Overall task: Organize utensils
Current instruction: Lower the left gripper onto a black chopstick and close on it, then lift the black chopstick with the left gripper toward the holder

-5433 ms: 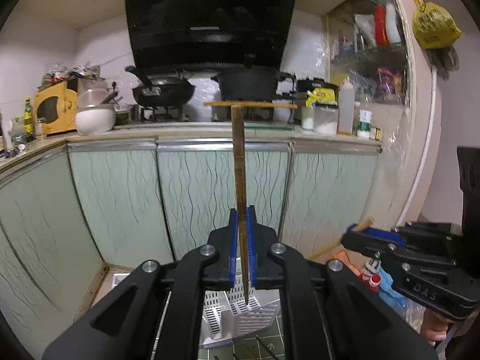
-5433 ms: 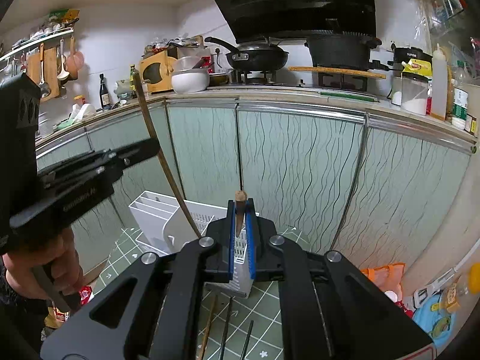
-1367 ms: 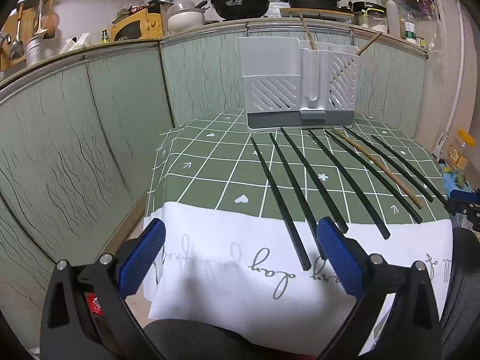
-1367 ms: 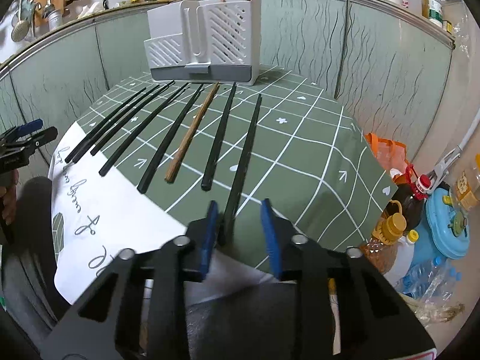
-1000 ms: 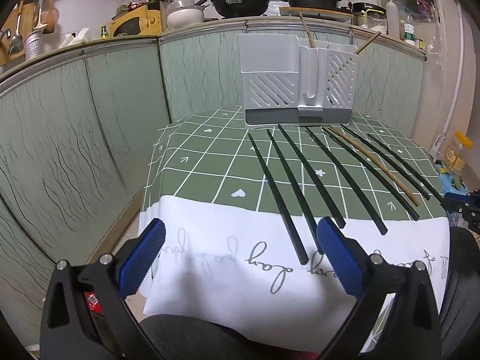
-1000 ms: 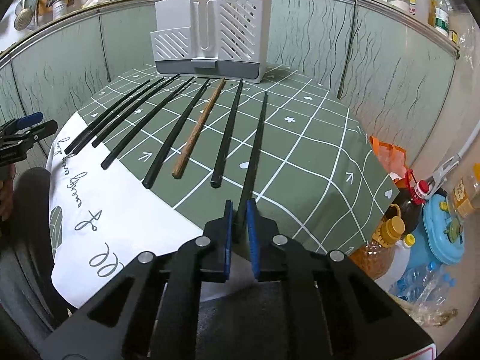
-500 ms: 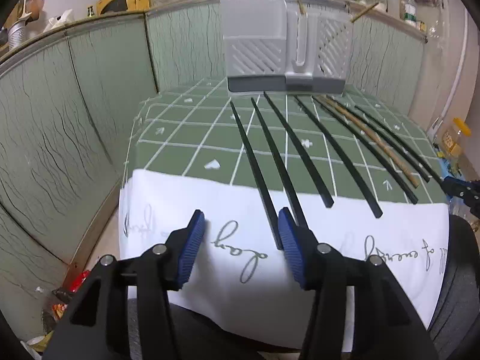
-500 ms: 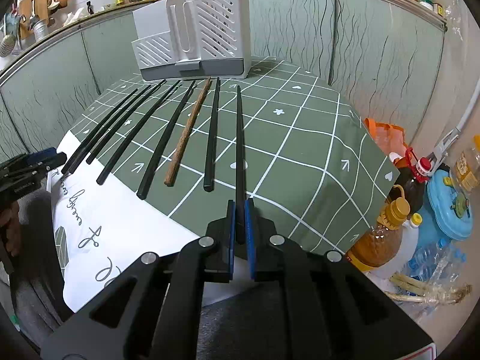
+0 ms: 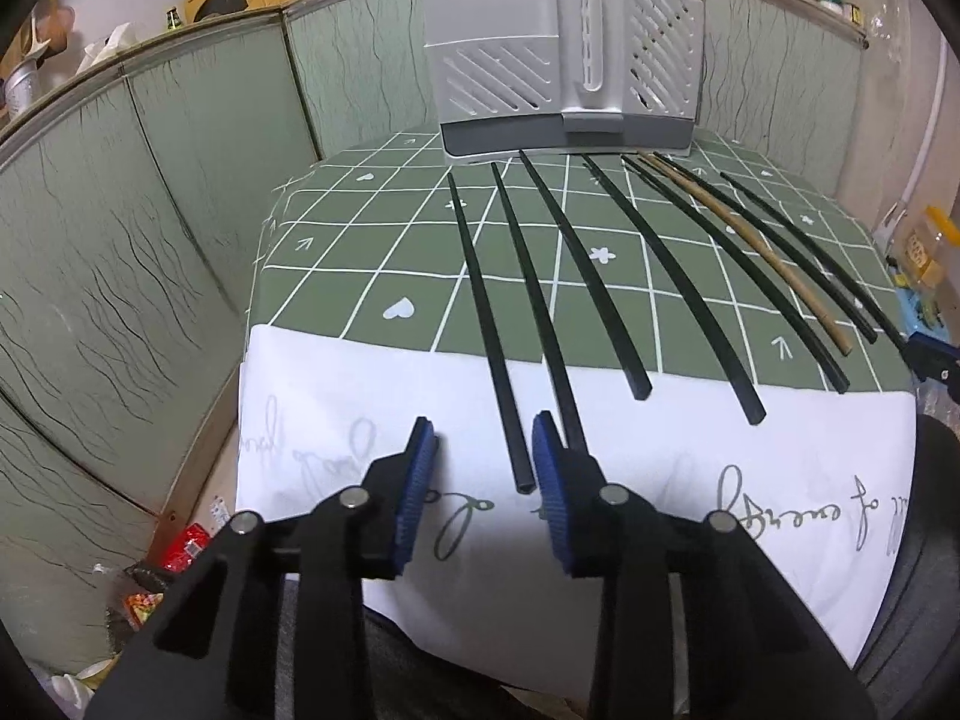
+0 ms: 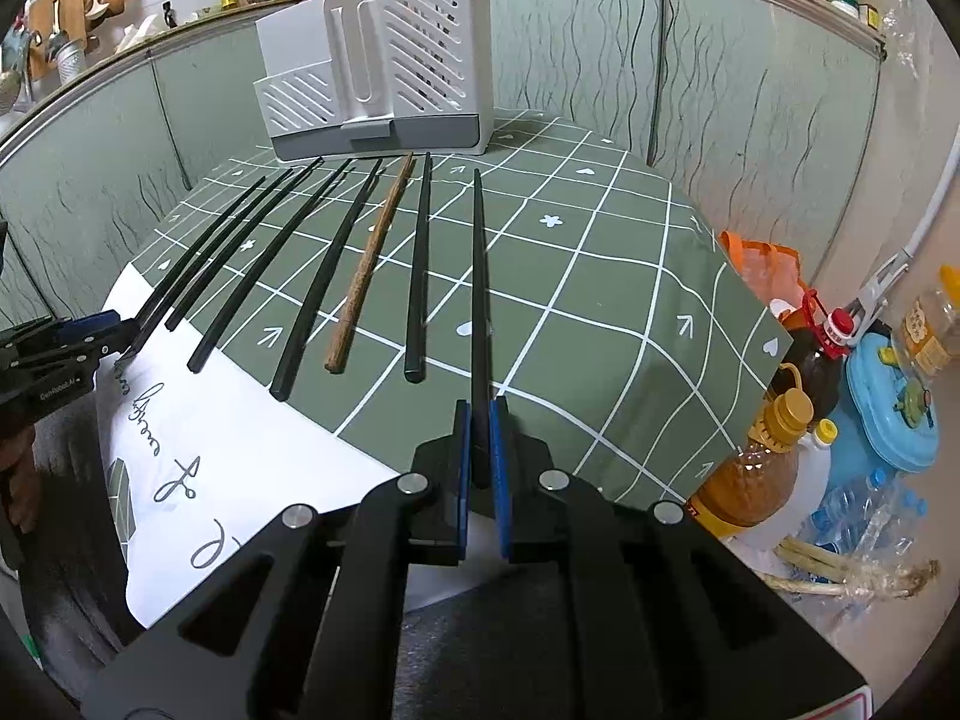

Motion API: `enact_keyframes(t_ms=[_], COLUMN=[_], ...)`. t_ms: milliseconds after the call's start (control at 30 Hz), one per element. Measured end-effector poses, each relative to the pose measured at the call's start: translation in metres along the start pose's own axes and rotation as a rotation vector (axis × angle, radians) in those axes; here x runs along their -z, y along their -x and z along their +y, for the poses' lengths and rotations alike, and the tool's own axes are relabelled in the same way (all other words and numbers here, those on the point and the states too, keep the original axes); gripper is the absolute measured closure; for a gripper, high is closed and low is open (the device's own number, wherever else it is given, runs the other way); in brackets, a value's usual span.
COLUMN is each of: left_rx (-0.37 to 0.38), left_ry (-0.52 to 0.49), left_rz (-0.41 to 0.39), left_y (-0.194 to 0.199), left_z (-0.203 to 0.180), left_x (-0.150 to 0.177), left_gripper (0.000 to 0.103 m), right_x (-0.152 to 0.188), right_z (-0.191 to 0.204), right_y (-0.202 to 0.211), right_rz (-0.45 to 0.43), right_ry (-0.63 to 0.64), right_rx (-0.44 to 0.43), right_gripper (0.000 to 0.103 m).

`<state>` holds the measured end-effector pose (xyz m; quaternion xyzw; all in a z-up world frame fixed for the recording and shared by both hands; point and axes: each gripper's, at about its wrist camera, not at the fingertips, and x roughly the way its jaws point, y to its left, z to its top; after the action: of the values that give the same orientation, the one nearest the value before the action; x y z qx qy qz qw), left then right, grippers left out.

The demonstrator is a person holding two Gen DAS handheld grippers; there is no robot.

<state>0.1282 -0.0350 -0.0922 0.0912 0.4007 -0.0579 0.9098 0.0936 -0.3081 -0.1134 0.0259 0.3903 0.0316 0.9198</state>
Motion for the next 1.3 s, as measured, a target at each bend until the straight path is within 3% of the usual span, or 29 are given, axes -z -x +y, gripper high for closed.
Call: enact_keyframes(t_ms=[167,767,1300], left_rx=[-0.048,0.020,0.057], left_ry=[-0.012,0.030,0.063], left_rz=[0.013,0.031,-0.045], left_y=[-0.003,0.000,0.037], left_z=[-0.007,0.004,0.019], left_x=[0.002,0.001,-0.014], left_gripper=[0.094,0.096,0.095], right_x=[-0.001,-0.005,-0.026], right_z=[0.003,0.001,-0.001], right_y=[0.000,0.005,0.042], right_rz=[0.008,0.009,-0.060], right_ry=[-0.004,-0.008,-0.015], right_rx=[0.025,0.025,0.020], right_gripper=[0.097,0.097,0.097])
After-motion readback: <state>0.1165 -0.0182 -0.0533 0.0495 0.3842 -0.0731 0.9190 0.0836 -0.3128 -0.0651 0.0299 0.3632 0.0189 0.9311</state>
